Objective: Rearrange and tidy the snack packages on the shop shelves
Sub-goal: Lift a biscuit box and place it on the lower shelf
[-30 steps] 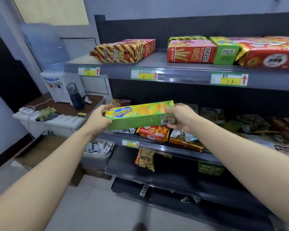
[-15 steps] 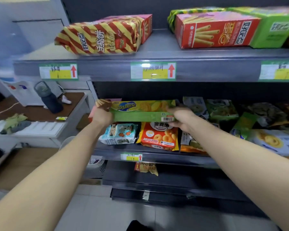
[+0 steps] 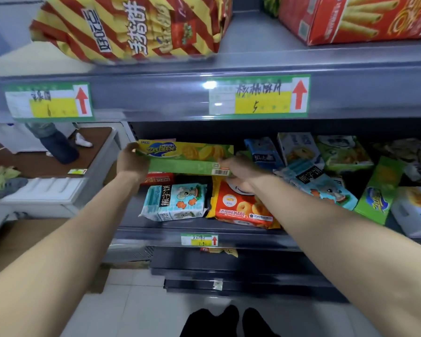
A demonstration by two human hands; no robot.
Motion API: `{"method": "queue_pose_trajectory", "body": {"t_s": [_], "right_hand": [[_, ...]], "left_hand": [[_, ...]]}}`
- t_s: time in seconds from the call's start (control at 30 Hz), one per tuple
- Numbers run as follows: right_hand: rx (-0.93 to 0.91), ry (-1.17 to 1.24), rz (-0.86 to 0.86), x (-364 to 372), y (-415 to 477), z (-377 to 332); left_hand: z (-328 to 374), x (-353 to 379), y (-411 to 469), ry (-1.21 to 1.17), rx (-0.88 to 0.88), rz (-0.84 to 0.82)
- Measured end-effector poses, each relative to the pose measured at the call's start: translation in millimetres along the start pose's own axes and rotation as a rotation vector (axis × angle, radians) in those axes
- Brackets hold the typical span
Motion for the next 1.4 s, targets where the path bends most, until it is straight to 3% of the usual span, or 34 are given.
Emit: {"method": "queue_pose_trajectory", "body": {"t_s": [0.23, 0.67, 0.9, 1.17, 1.4], "right_hand": [[0.070, 0.102, -0.014, 30, 7, 27], [-0.007, 0.065, 0.153, -24, 8, 17], [-0.042, 0.118, 0.118, -18, 8, 5], [-0.095, -0.222, 0.111, -48, 15, 1], [-0.084, -0.387, 0.032, -52, 12, 12]], "left_hand": [[-14, -15, 3, -0.083, -0.045, 0.049], [-4, 43, -27, -0.182, -0.114, -0.224], [-7, 37, -25, -0.258, -0.159, -0.204], [2, 61, -33, -0.229, -0.146, -0.277], [4, 59, -29, -0.230, -0.120, -0.220]]}}
Point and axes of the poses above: each hand's wrist, its own y-axis towards the middle knuckle, its own x-axis out of the palm, z = x × y, the point moved 9 cm from there along y, towards the middle knuckle, and after that the axes turned 5 degrees about -x, right-handed, at the moved point
